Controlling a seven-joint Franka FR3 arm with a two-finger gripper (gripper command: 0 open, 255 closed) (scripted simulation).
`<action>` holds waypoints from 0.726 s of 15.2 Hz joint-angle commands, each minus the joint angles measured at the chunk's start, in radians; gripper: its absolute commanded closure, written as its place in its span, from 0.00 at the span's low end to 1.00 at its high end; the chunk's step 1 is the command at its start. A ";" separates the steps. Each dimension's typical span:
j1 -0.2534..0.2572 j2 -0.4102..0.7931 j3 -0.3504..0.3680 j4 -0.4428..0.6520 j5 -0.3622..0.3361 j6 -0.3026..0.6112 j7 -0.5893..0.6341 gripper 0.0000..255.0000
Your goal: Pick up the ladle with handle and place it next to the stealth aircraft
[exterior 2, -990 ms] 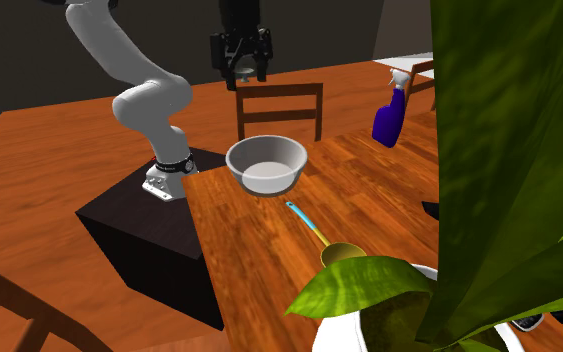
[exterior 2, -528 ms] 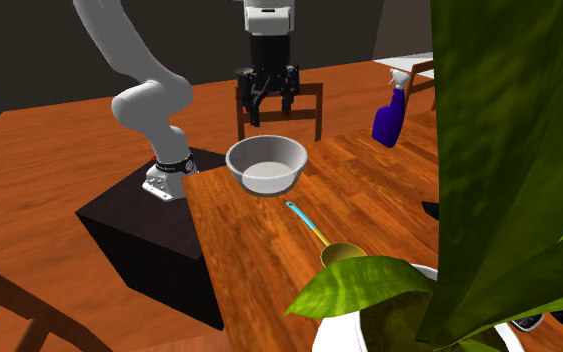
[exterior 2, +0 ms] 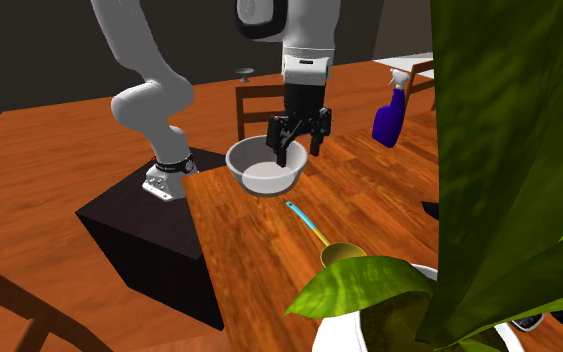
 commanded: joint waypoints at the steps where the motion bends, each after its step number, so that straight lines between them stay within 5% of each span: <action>1: -0.011 0.074 -0.007 0.035 -0.011 0.034 0.028 0.00; 11: -0.049 0.439 -0.047 0.292 -0.037 0.109 0.148 0.00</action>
